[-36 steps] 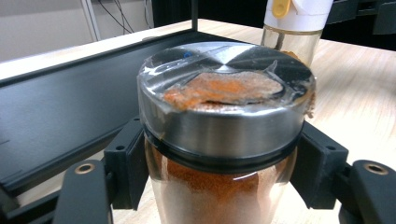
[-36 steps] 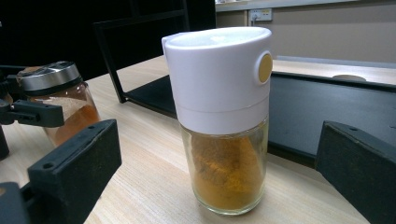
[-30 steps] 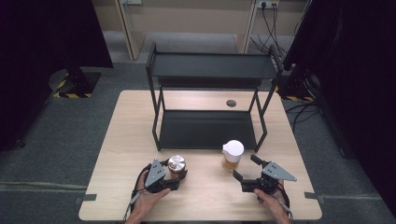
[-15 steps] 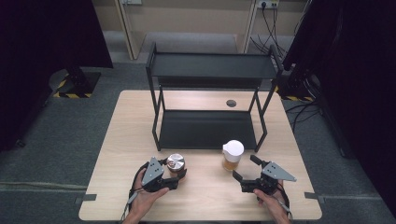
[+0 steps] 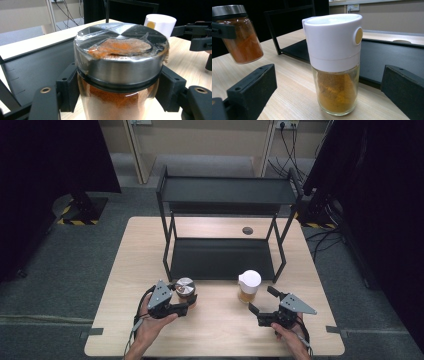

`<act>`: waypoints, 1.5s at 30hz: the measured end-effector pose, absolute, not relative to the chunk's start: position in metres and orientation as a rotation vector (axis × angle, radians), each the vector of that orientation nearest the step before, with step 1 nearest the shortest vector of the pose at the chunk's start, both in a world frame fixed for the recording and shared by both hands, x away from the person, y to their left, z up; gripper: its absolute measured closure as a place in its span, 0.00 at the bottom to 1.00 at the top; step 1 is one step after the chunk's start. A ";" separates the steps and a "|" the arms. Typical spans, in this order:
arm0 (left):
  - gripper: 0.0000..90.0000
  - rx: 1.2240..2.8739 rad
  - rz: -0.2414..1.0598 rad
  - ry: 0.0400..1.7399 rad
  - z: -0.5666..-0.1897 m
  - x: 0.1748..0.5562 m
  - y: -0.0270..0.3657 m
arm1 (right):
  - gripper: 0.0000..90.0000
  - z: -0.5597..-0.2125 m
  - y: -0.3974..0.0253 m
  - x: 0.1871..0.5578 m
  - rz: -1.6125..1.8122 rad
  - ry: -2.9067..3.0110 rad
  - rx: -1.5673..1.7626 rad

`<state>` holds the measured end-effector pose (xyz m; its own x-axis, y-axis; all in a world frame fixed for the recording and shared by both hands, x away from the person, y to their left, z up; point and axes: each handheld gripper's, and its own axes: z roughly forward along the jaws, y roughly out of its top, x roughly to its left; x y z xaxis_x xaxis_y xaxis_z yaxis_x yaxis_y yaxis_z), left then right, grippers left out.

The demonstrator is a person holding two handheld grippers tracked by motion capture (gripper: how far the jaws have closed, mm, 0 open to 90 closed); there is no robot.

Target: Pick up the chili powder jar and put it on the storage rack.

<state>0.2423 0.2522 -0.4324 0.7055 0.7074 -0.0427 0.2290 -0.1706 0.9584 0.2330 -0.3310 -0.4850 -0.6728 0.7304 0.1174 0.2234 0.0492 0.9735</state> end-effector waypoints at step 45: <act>0.34 1.722 0.525 0.693 -0.352 0.275 0.251 | 0.01 -0.485 -0.332 0.233 1.661 1.922 0.958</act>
<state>0.2752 0.2505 -0.3522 0.7255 0.6882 -0.0082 0.1780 -0.1761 0.9681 0.2329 -0.3319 -0.4851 -0.6724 0.7305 0.1194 0.2240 0.0470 0.9735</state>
